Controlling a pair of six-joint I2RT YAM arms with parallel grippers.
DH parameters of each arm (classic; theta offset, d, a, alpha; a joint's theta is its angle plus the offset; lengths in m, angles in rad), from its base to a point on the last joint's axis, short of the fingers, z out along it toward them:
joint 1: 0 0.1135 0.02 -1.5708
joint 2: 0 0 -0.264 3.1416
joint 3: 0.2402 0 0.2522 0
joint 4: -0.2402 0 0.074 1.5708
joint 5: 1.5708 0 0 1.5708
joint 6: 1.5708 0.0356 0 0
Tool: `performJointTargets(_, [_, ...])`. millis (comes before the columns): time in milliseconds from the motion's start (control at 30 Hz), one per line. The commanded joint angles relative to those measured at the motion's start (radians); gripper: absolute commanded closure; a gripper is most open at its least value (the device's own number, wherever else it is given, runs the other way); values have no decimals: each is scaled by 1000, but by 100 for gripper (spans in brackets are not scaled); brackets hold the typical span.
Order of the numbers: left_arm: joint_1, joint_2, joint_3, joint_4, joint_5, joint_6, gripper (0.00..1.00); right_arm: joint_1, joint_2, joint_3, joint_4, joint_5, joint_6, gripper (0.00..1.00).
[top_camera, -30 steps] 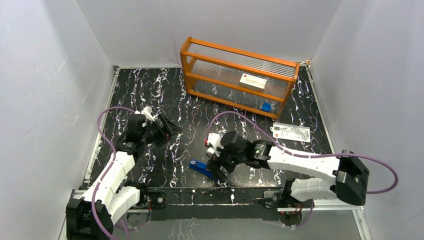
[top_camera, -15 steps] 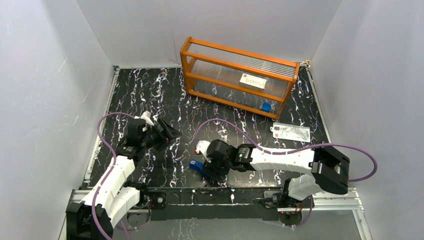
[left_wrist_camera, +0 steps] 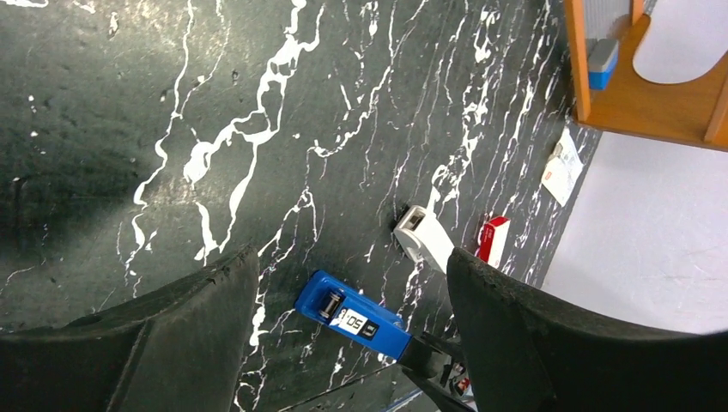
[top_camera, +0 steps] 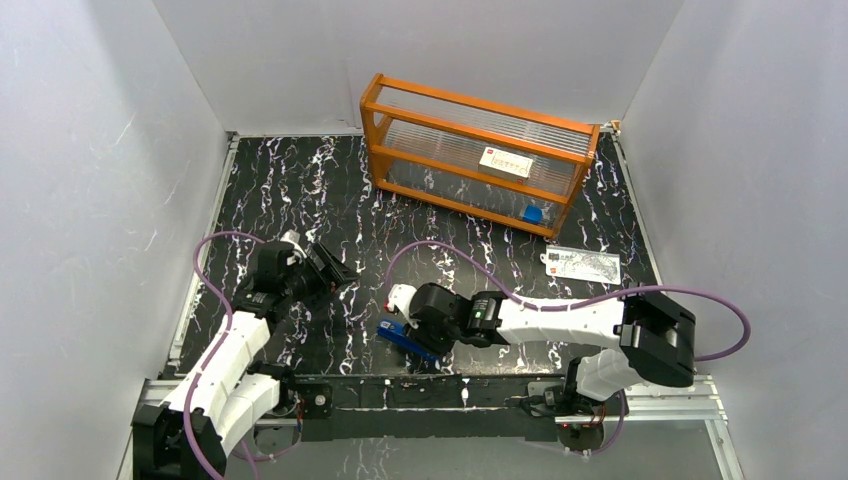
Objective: Load the staples into the stapler
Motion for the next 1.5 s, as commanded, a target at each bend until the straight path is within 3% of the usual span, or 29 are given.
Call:
performJointTargets(0, [3,-17,25,-52,-22,-2,22,4,13,67,83,52,1,70])
performJointTargets(333, [3,-125,75,-234,-194,-89,22,-43,151,181,237,144,122,72])
performJointTargets(567, [3,-250,9,-245,-147,-139,24,-138,185,196,354,55,304,73])
performJointTargets(933, [2,-33,-99,61,232,-99,26,-262,226,183,491,-232,576,77])
performJointTargets(1067, [-1,25,-142,123,270,-107,28,-278,247,180,495,-249,643,79])
performJointTargets(1333, [-24,25,-251,269,259,-183,46,-308,261,152,536,-293,760,79])
performJointTargets(1467, [-33,52,-268,337,263,-190,49,-312,273,148,557,-323,796,80])
